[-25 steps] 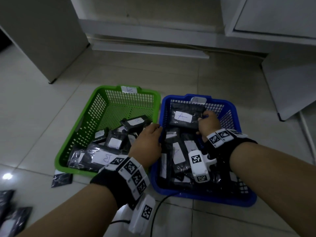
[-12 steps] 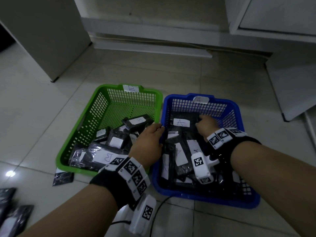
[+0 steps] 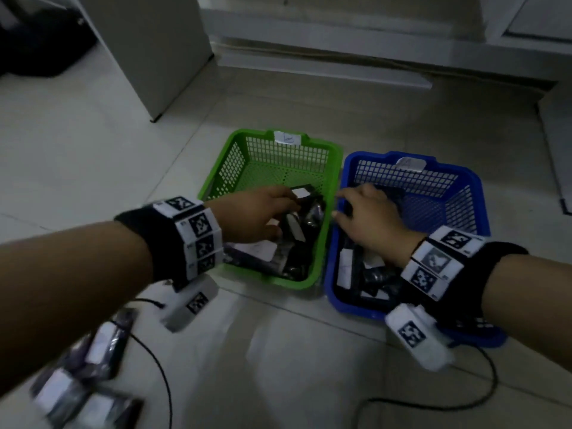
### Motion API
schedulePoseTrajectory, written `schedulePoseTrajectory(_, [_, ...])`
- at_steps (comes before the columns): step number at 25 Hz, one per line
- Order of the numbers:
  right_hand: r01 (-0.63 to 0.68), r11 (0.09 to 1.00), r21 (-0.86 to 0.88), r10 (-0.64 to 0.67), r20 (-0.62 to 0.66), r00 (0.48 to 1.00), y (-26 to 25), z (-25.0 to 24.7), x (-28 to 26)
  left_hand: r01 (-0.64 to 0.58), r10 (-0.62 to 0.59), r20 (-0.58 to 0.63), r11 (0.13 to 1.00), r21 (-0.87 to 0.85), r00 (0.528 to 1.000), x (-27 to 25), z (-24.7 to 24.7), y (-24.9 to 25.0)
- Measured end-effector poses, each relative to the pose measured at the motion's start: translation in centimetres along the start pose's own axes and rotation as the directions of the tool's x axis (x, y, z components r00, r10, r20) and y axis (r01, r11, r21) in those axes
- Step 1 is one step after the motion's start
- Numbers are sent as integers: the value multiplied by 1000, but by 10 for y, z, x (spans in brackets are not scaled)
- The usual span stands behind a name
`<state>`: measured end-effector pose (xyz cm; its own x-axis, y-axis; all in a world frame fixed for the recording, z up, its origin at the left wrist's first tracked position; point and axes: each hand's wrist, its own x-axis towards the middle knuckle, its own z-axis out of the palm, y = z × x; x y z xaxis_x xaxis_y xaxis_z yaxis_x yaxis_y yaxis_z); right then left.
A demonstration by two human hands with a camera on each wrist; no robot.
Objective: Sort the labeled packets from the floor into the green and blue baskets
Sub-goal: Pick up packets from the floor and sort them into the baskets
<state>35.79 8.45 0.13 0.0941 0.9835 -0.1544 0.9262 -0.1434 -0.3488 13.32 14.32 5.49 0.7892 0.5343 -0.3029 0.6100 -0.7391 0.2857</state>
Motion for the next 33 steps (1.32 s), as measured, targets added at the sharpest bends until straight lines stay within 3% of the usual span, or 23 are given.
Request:
schedulePoseTrajectory(2, [186,980,-69,-180,79,980,-45,-6,-16,27,-27,-1,997,68,1000,-51,-14,-32])
schedulePoseTrajectory(6, [494,861,-119,-450,275,850,-124,10,-37,224,-226,0,964,144,974,-140,-12,-90])
schedulePoseTrajectory(9, [626,779,-23,-600,263,756,-179,51,-45,376,-375,-27,925,59,927,-186,20,-124])
schedulePoseTrajectory(11, [640,763,85,-642,213,737,-207,85,-48,435,-435,-19,900,11,900,-205,46,-140])
schedulePoseTrajectory(14, [532,830,167,-558,233,796,-239,133,-50,469,-468,27,883,-30,883,-226,86,-157])
schedulePoseTrajectory(17, [408,912,50,-402,316,860,-263,169,-42,455,-457,137,889,47,879,-238,122,-166])
schedulePoseTrajectory(21, [321,942,-100,-256,404,878,-283,202,-29,402,-434,176,896,190,884,-245,149,-166])
schedulePoseTrajectory(23, [317,935,-156,-250,341,906,-285,216,-28,393,-425,144,896,205,894,-247,155,-167])
schedulePoseTrajectory(26, [302,953,-37,-292,165,942,-278,225,-29,384,-416,137,899,209,899,-246,152,-173])
schedulePoseTrajectory(30, [235,972,19,-235,54,970,-271,218,-31,442,-443,92,896,38,892,-238,137,-176])
schedulePoseTrajectory(33, [99,987,129,-115,122,986,-269,213,-31,511,-502,97,834,-206,859,-233,122,-176])
